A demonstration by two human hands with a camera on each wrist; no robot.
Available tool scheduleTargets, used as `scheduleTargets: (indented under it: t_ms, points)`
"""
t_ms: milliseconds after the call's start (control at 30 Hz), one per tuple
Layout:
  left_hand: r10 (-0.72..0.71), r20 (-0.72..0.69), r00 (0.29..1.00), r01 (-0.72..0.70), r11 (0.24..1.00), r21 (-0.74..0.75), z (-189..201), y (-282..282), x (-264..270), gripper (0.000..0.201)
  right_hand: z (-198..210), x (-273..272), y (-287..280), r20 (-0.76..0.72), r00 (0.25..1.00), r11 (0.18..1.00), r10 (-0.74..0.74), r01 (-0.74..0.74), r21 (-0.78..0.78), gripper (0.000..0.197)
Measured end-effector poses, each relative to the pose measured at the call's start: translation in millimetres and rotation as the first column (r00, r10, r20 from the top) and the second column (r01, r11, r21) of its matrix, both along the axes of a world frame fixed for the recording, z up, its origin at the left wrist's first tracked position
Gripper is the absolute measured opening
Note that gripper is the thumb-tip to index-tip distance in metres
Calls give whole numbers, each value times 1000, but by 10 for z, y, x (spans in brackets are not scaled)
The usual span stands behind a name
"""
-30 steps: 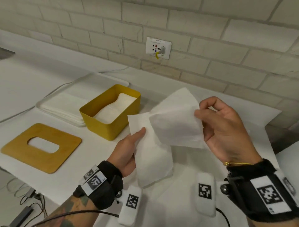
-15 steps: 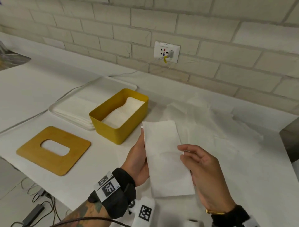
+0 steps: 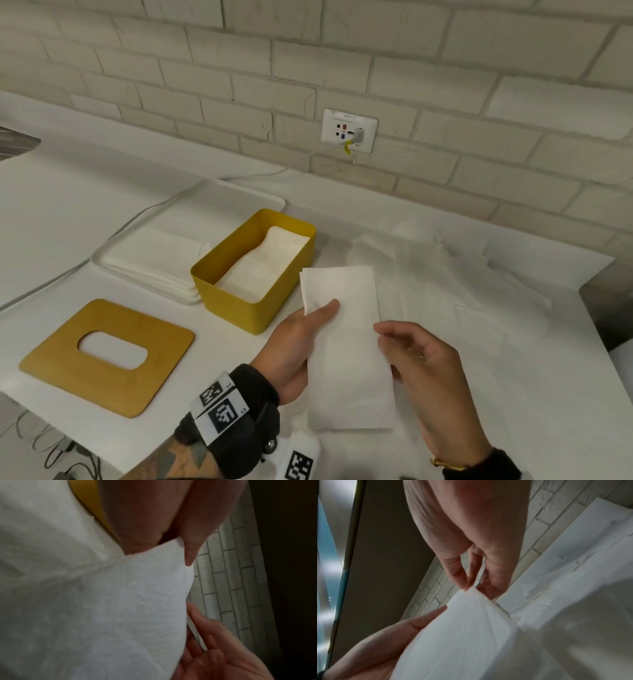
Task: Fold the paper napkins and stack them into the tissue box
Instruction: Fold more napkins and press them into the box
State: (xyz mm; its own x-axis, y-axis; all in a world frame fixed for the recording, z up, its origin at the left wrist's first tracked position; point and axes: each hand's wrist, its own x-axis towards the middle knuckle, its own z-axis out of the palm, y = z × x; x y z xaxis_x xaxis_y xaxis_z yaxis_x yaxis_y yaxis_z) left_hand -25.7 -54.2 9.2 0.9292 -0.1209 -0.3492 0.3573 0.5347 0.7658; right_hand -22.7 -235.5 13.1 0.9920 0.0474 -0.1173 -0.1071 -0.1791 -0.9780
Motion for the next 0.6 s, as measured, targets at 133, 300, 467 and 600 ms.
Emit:
scheduleTargets:
  t_ms: [133,300,467,600]
  points:
    - [2,76,997,-6,999,46,133,202,55,39,165,133,211,-42,997,997,70,-68,46,62]
    - [-18,183,983,-4,993,118,318,485,123,35,183,195,541,-129,968,973,218,-204,110,62]
    - [11,227,974,-39,992,118,406,813,223,30,-83,16,624,-262,911,947,320,-296,125,44]
    - [-20,224,974,-10,991,132,375,914,204,31,-44,27,545,-207,910,933,358,-358,40,50]
